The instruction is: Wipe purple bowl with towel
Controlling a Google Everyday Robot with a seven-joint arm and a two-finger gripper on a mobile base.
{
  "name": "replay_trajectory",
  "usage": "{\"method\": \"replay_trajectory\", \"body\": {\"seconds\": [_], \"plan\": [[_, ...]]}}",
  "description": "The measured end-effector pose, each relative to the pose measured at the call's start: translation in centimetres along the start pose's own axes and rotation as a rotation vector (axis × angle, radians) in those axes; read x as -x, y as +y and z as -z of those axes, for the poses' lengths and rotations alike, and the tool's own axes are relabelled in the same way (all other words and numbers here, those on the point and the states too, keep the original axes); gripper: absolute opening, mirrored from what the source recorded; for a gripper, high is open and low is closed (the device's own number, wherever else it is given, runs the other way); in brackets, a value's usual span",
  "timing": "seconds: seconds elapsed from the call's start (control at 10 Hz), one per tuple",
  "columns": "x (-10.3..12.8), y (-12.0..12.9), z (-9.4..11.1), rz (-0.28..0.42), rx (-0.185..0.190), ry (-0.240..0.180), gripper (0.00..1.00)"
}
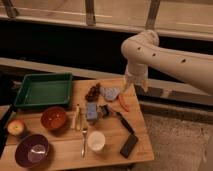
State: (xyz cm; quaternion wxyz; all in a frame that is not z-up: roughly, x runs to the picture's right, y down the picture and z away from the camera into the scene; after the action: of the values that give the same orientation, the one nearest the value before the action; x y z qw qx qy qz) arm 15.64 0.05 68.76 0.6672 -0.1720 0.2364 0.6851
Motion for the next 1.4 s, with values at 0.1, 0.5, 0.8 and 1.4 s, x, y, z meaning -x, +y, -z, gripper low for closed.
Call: {"method": "replay_trajectory", "body": {"seconds": [0.1, 0.5, 0.8, 1.4], "plan": [[0.0, 0.0, 0.0, 0.0, 0.0, 0.0, 0.66], [0.6, 0.4, 0.3, 0.008, 0.019, -0.038, 0.66], [3.4, 4.2, 0.8, 0.089, 0.096, -0.099, 0.66], [10.2, 9.1, -1.5, 0.202, 0.374, -0.131, 0.66]]}}
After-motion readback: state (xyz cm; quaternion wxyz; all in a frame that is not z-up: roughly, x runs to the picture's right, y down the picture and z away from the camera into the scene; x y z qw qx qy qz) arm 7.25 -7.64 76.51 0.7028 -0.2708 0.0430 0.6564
